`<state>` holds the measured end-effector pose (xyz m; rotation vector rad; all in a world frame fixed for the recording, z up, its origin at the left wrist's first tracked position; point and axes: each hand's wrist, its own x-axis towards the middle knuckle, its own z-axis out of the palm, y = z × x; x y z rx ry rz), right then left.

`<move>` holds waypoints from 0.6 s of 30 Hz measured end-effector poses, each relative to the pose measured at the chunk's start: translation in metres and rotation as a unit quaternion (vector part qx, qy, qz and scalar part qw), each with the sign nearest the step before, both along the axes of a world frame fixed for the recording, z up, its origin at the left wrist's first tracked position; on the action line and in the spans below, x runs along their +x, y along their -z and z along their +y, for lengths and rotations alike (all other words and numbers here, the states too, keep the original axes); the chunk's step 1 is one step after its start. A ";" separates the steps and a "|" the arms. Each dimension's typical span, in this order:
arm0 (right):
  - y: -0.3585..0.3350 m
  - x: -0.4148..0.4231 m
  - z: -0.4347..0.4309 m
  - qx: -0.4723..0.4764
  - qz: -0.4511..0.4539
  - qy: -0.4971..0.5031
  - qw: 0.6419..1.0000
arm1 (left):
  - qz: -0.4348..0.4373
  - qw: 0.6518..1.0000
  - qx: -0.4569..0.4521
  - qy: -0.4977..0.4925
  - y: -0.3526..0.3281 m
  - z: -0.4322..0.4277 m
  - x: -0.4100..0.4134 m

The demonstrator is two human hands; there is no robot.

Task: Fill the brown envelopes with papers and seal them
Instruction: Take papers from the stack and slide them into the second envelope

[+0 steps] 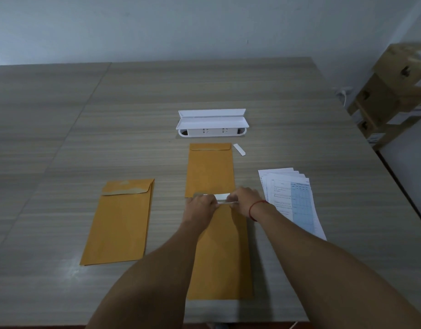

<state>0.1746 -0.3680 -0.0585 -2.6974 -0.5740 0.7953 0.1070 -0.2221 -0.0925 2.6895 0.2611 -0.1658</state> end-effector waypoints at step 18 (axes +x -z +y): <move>0.011 -0.001 -0.002 -0.049 0.025 -0.038 0.998 | -0.002 1.000 0.010 0.022 0.004 -0.002 -0.004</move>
